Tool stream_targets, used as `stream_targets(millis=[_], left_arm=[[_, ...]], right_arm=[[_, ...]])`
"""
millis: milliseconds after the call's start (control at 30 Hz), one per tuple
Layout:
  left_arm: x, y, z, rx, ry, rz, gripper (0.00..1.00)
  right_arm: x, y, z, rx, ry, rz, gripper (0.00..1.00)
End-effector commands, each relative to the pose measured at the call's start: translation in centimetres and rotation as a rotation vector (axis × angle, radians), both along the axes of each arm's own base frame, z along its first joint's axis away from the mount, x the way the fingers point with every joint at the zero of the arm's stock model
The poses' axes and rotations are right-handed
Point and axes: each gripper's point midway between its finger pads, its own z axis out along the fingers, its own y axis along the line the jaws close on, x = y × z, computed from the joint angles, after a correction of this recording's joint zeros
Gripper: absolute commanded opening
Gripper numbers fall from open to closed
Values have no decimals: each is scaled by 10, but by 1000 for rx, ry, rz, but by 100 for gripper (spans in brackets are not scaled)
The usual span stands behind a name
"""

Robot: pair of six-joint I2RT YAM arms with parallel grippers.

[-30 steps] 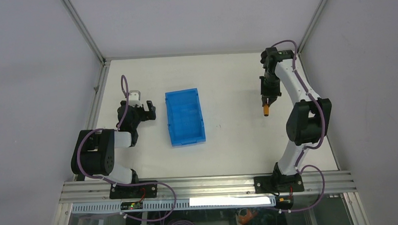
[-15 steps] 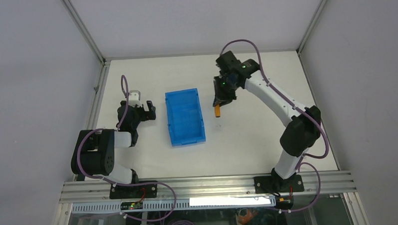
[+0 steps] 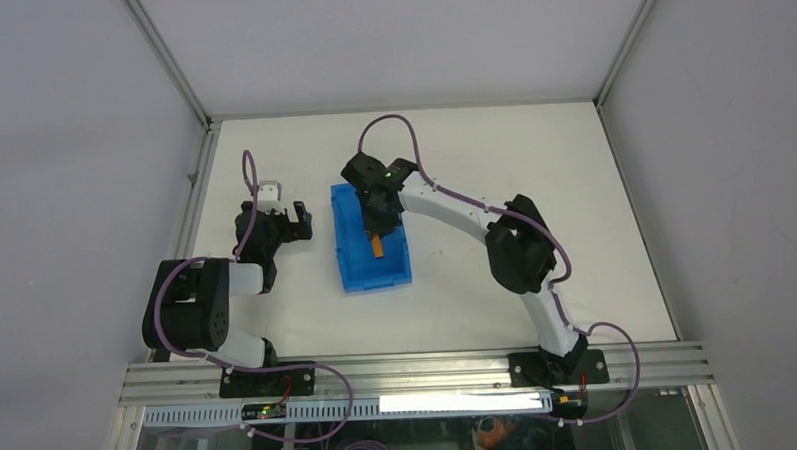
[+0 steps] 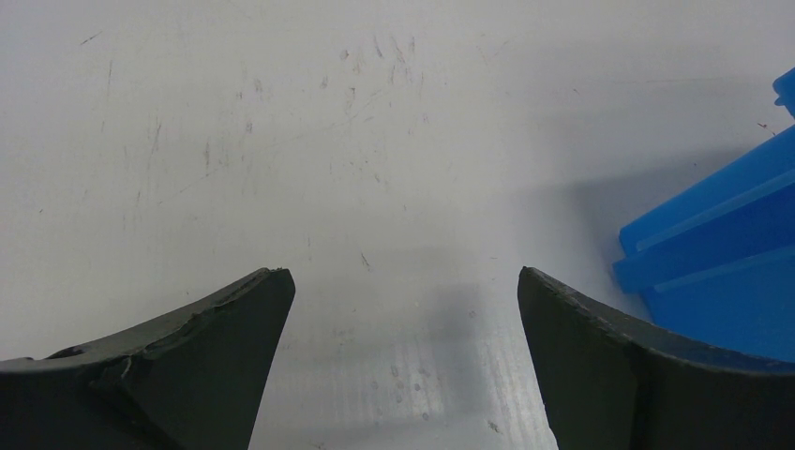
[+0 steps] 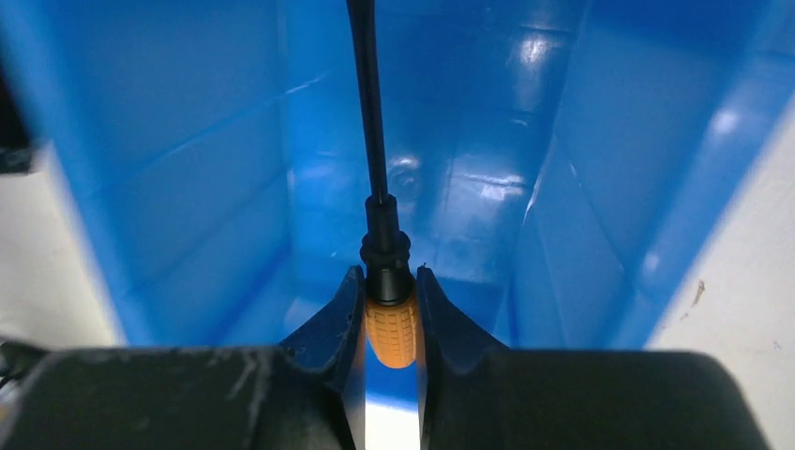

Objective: Put the screwdriver in the bin

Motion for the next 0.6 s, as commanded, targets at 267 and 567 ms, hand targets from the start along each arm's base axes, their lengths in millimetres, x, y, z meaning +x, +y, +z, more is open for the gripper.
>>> stream_targets(millis=[267, 567], left_arm=[[12, -1, 23, -8, -87, -9, 99], [12, -1, 23, -8, -86, -10, 99]], right_arm=[[8, 11, -50, -118, -59, -69, 37], [5, 21, 22, -1, -162, -46, 46]])
